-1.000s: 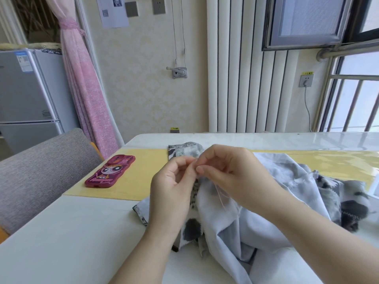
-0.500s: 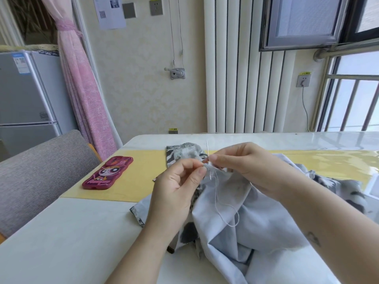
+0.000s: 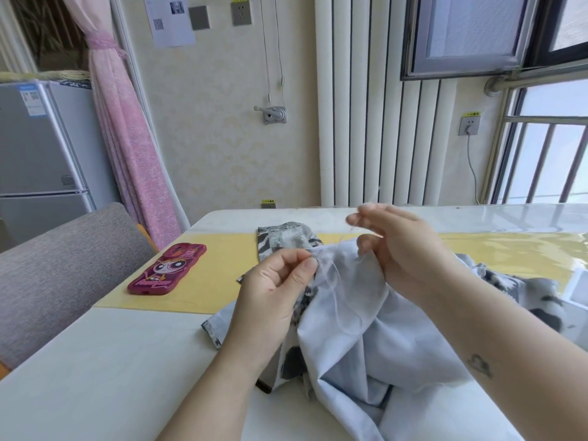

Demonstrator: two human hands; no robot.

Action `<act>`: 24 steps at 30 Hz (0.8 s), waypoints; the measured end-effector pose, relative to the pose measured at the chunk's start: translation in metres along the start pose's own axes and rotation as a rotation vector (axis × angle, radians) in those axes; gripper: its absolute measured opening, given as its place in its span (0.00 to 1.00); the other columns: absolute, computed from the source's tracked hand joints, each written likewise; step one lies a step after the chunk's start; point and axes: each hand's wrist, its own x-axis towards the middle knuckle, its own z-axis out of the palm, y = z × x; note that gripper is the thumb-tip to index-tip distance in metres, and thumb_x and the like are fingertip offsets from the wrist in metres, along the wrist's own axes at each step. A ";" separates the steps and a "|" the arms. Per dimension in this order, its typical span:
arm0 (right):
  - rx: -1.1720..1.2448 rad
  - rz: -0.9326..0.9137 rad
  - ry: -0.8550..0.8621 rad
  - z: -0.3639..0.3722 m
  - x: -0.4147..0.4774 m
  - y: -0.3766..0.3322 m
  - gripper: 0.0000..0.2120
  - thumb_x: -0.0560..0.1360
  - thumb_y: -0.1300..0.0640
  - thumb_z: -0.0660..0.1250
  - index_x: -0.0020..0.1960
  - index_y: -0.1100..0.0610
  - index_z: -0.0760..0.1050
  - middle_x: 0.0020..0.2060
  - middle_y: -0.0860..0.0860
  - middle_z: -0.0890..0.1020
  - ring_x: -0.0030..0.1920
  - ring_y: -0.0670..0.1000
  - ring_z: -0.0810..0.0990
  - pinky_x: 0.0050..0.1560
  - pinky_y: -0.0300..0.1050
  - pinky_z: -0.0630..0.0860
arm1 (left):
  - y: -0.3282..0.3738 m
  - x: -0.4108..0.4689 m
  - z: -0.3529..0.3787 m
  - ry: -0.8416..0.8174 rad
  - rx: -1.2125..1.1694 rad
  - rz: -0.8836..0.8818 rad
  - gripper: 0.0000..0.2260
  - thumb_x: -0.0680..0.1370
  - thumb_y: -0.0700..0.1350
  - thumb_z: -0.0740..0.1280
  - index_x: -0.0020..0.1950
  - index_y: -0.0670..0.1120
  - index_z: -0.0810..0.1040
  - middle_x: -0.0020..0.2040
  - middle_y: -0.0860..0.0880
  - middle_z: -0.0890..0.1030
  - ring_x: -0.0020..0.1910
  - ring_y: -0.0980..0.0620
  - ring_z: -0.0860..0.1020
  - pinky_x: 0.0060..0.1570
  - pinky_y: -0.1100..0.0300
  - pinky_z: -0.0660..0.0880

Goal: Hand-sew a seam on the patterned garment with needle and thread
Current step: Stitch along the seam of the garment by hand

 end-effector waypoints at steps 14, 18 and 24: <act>-0.464 -0.451 0.111 -0.016 0.012 0.005 0.07 0.81 0.57 0.58 0.44 0.52 0.70 0.35 0.43 0.84 0.47 0.47 0.78 0.52 0.41 0.71 | 0.002 0.001 0.000 0.031 -0.221 -0.146 0.03 0.71 0.44 0.71 0.38 0.51 0.83 0.40 0.47 0.83 0.42 0.50 0.79 0.48 0.58 0.76; -0.517 -0.532 0.086 -0.013 0.008 0.002 0.07 0.80 0.57 0.60 0.43 0.52 0.71 0.35 0.42 0.84 0.41 0.44 0.77 0.43 0.36 0.70 | 0.002 0.001 0.000 0.037 -0.273 -0.128 0.05 0.69 0.43 0.68 0.36 0.49 0.83 0.38 0.46 0.83 0.39 0.52 0.80 0.42 0.62 0.78; -0.557 -0.524 -0.101 -0.003 -0.003 0.003 0.08 0.80 0.60 0.59 0.42 0.54 0.70 0.36 0.46 0.84 0.42 0.55 0.80 0.45 0.55 0.75 | 0.002 0.002 0.000 0.046 -0.309 -0.151 0.05 0.68 0.43 0.68 0.36 0.49 0.83 0.39 0.45 0.83 0.38 0.51 0.81 0.41 0.62 0.79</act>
